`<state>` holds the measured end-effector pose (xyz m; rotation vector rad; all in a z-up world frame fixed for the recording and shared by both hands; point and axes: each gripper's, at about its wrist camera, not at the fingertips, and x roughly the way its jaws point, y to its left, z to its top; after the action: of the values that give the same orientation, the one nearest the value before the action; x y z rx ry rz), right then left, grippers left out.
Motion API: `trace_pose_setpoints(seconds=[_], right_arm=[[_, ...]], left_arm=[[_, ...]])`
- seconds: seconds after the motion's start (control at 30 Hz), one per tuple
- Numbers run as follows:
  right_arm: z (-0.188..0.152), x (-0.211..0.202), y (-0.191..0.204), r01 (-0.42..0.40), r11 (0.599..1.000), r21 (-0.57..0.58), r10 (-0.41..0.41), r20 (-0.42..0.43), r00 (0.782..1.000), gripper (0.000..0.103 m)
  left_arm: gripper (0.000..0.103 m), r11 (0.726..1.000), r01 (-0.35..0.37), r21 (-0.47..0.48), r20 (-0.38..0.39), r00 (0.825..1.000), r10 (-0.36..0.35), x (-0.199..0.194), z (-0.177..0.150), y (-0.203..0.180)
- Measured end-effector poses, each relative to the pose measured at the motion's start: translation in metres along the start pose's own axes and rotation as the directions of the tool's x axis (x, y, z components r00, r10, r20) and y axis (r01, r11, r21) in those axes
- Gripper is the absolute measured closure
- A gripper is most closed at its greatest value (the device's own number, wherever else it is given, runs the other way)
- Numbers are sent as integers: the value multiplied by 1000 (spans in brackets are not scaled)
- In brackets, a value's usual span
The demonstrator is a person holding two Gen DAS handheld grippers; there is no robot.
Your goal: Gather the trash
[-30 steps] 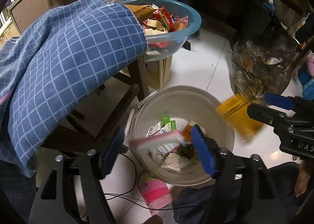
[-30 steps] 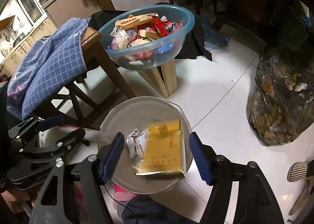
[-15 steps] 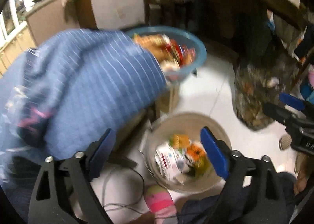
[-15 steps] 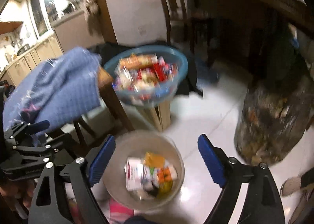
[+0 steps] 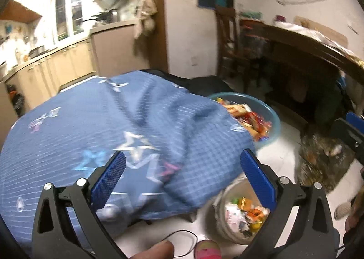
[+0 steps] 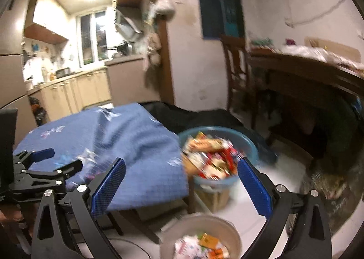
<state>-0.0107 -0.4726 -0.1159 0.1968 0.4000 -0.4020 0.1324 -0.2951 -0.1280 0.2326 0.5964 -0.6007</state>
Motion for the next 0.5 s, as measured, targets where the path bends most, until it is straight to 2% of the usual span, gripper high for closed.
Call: trace_pose_setpoints(seconds=[0.17, 0.27, 0.4, 0.43, 0.47, 0.5], right_arm=[[26, 2, 52, -116, 992, -42, 117, 40, 992, 5], [43, 5, 91, -205, 976, -72, 209, 62, 976, 5], [61, 4, 147, -269, 952, -144, 284, 103, 953, 5], [67, 4, 164, -308, 938, -157, 326, 105, 939, 5], [70, 2, 176, -324, 932, -166, 344, 110, 933, 5], [73, 2, 188, -327, 928, -180, 350, 119, 929, 5]], left_arm=[[6, 992, -93, -84, 43, 994, 97, -27, 5, 53], [5, 971, -187, -147, 77, 977, 200, -51, 7, 93], [5, 914, -323, -247, 131, 923, 362, -97, 7, 147], [5, 897, -353, -267, 138, 907, 398, -108, 7, 158], [5, 874, -390, -290, 147, 884, 443, -122, 6, 169], [5, 861, -408, -303, 157, 870, 467, -132, 5, 177]])
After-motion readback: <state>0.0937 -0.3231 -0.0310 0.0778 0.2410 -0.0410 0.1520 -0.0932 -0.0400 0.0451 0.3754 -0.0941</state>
